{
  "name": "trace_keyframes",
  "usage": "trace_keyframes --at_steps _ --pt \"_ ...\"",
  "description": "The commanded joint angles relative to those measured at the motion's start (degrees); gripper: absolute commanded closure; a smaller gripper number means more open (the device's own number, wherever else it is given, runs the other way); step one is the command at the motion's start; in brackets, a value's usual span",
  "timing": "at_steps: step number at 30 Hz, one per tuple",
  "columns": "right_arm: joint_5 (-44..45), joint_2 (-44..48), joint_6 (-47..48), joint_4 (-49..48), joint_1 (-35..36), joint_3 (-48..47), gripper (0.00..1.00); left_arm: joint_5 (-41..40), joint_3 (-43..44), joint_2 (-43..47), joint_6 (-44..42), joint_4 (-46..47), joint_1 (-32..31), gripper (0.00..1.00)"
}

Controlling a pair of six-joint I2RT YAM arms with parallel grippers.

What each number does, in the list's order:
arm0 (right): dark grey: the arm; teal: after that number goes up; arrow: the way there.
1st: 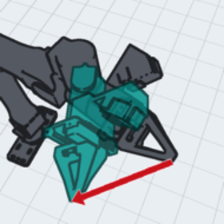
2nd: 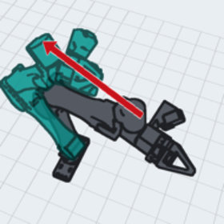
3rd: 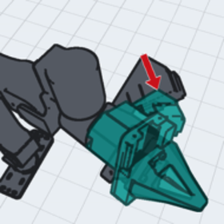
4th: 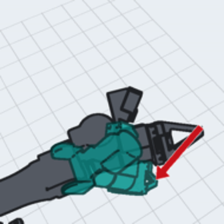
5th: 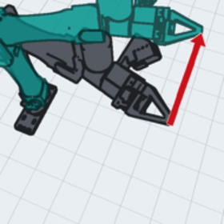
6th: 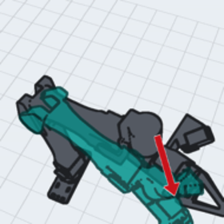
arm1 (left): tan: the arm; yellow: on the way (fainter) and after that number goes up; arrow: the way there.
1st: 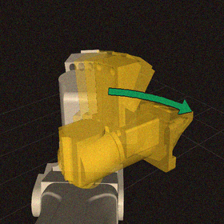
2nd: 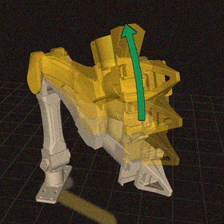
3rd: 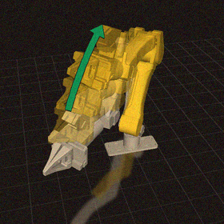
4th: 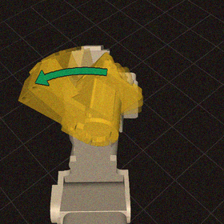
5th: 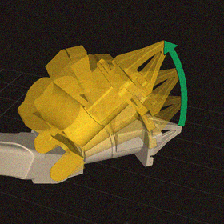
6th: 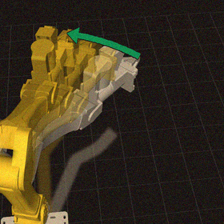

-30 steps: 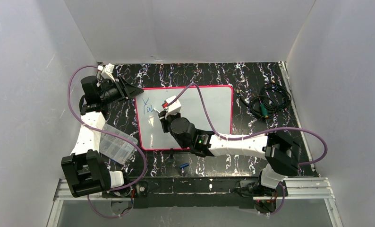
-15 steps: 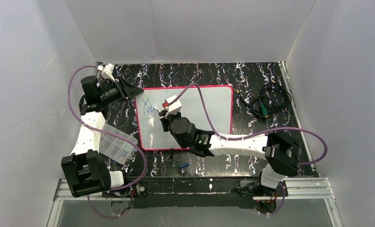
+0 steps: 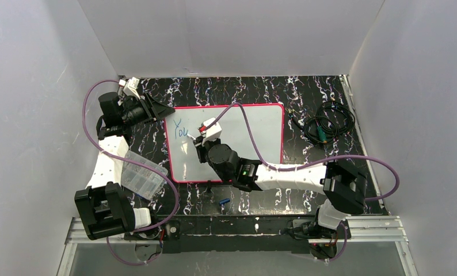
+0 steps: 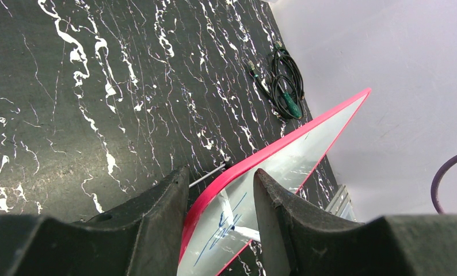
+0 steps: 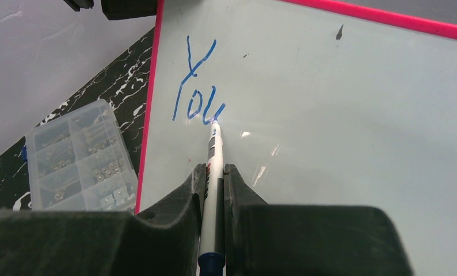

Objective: Write a sentence on the whiteboard

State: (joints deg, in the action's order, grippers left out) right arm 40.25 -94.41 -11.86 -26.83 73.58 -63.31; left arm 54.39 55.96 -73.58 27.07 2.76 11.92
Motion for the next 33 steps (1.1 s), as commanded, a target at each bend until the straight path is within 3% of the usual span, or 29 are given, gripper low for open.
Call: trace_keyframes --at_steps 1,17,33 --pt "2.2 1.8 -0.4 2.1 -0.6 1.2 0.99 2.4 -0.1 2.3 -0.1 -0.3 -0.3 0.57" --pt "0.6 6.3 2.5 -3.4 -0.5 1.4 0.99 2.4 -0.2 2.2 -0.1 -0.3 -0.3 0.57" --pt "3.0 2.2 6.9 -7.4 -1.2 -2.9 0.99 2.5 -0.1 2.2 -0.1 -0.3 -0.3 0.57"
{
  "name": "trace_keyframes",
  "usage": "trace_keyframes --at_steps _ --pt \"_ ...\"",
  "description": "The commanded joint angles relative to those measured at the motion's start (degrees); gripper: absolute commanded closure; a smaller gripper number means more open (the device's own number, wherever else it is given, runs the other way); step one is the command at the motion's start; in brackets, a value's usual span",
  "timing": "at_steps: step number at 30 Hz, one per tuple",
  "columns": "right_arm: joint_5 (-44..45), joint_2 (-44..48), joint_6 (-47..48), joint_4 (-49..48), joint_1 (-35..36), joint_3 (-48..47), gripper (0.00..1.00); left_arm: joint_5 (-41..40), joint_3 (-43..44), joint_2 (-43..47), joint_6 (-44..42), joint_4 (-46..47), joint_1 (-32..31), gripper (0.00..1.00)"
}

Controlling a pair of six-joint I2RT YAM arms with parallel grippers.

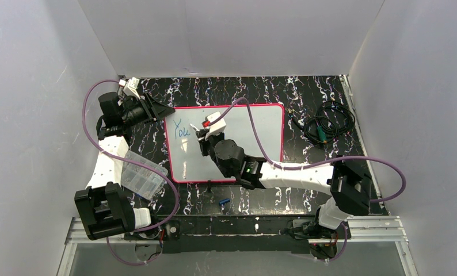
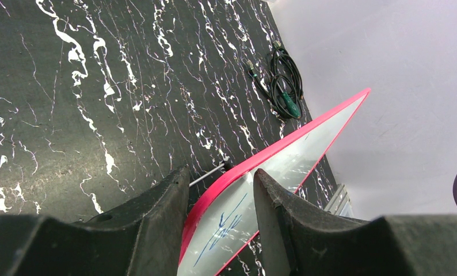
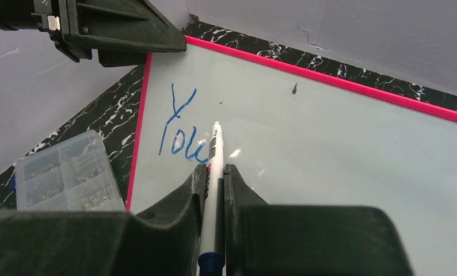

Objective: Write a sentence on the whiteboard

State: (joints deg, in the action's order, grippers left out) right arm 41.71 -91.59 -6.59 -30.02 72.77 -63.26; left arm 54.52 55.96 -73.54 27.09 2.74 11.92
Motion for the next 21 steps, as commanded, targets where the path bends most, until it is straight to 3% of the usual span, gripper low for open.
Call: trace_keyframes --at_steps 1,21 --pt "1.6 -0.9 1.7 -4.2 -0.4 -3.0 0.99 2.3 -0.1 2.2 -0.1 -0.3 -0.3 0.57" --pt "4.3 0.4 -0.9 -0.8 -0.5 0.3 0.99 2.4 -0.1 2.1 -0.1 -0.2 -0.3 0.57"
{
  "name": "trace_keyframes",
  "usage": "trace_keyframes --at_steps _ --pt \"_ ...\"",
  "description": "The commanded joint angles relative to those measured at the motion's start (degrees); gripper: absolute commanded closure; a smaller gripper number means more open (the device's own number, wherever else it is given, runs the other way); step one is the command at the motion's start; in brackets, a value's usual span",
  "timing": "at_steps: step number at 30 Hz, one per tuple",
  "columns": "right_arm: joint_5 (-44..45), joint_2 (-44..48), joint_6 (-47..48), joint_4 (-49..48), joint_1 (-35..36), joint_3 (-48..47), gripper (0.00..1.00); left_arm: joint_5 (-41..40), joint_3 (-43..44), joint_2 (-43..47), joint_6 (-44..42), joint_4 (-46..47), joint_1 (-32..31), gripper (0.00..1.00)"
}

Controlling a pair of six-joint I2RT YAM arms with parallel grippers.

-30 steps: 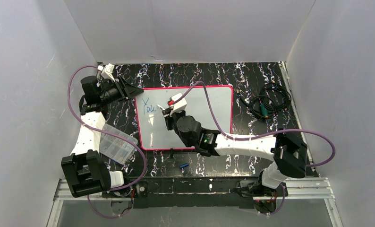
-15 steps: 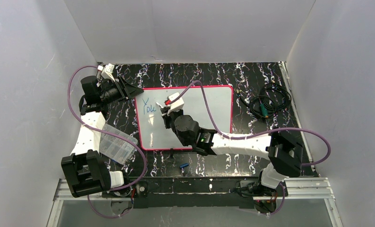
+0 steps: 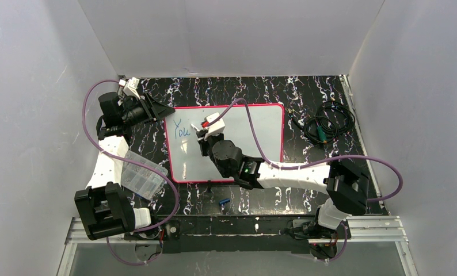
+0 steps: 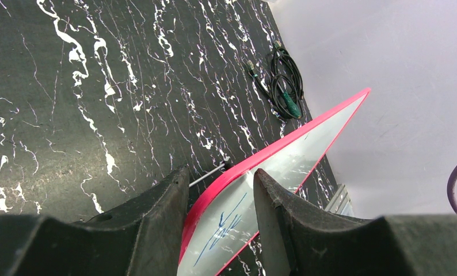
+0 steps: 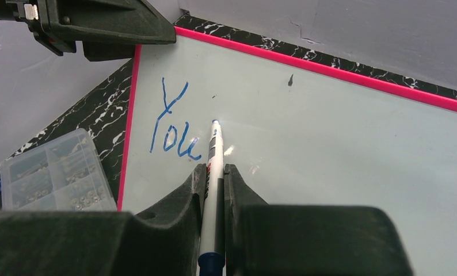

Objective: Write a sentence on the whiteboard

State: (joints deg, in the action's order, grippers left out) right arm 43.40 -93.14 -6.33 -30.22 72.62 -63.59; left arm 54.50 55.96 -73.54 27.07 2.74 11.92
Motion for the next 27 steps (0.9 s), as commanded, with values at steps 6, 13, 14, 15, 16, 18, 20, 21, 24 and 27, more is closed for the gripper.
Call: trace_keyframes --at_steps 6,13,14,15,16,18,20,21,24,27 --pt "2.1 2.7 -2.2 -0.2 -0.4 1.6 0.99 2.5 -0.1 2.1 -0.1 -0.3 -0.3 0.57" --pt "-0.9 1.3 -2.4 -0.2 -0.4 0.4 0.99 2.5 -0.1 2.1 -0.1 -0.2 -0.3 0.57" --pt "-1.1 1.0 -2.4 -0.4 -0.3 0.2 0.99 2.4 -0.1 2.1 -0.1 -0.3 -0.3 0.57" --pt "-1.3 1.0 -2.4 -0.6 -0.3 0.1 0.99 2.4 -0.1 2.1 -0.1 -0.3 -0.2 0.57" --pt "-1.7 1.0 -2.4 -1.0 -0.3 0.1 0.99 2.4 -0.1 2.1 -0.1 -0.2 -0.3 0.57" --pt "-2.6 1.5 -2.2 -2.0 -0.3 0.3 0.99 2.4 -0.1 2.1 -0.1 -0.3 -0.3 0.57" --pt "-3.5 2.3 -2.1 -3.0 -0.1 0.5 0.99 2.4 -0.1 2.1 -0.1 -0.3 -0.3 0.57" --pt "-3.9 3.0 -1.9 -3.9 0.1 0.8 0.99 2.4 -0.1 2.0 -0.1 -0.3 -0.3 0.57" --pt "-4.4 5.4 -1.4 -5.8 0.7 2.3 0.99 2.4 -0.1 2.1 -0.1 -0.3 -0.3 0.57" --pt "-2.0 6.4 -1.3 -4.6 0.8 2.9 0.99 2.3 -0.1 2.1 0.0 -0.3 -0.3 0.57"
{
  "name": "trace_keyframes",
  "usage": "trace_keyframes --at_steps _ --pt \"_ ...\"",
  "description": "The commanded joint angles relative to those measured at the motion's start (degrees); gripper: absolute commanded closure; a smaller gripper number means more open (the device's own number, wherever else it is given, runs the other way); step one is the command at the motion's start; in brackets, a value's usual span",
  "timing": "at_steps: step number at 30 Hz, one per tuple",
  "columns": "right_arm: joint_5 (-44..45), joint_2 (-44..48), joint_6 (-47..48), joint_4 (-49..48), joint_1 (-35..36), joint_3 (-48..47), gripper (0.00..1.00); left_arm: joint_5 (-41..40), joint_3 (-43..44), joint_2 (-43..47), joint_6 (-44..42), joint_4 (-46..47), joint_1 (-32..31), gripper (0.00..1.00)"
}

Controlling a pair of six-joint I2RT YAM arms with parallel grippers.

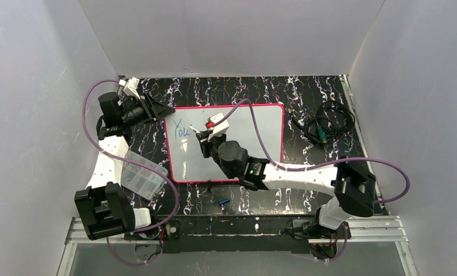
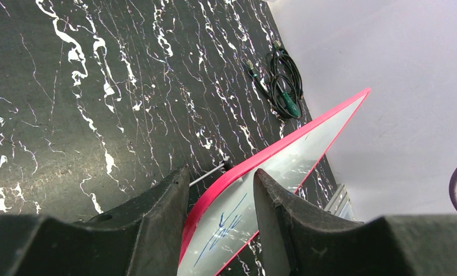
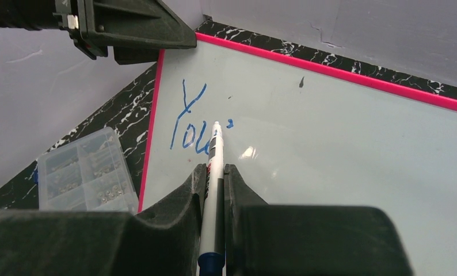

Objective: Write a sentence on the whiteboard

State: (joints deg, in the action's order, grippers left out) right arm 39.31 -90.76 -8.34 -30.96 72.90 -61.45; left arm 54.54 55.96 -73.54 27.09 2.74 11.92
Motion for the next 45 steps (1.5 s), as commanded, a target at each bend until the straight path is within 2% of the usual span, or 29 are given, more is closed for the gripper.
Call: trace_keyframes --at_steps 1,4,22,30,45 --pt "3.1 4.1 0.6 -3.8 0.5 1.1 0.99 2.4 -0.1 2.2 -0.1 -0.2 -0.3 0.57" --pt "6.3 3.8 0.4 -1.6 0.5 1.3 0.99 2.4 -0.1 2.1 -0.1 -0.2 -0.3 0.57" --pt "5.8 0.0 1.3 -0.9 0.1 -0.7 0.99 2.4 -0.2 2.3 -0.1 -0.3 -0.3 0.57" --pt "8.4 0.3 1.4 -0.1 0.1 0.3 0.99 2.4 -0.2 2.3 -0.1 -0.3 -0.3 0.57" --pt "6.0 2.0 -4.8 3.9 0.6 4.7 0.99 2.4 -0.2 2.3 -0.1 -0.3 -0.4 0.57"
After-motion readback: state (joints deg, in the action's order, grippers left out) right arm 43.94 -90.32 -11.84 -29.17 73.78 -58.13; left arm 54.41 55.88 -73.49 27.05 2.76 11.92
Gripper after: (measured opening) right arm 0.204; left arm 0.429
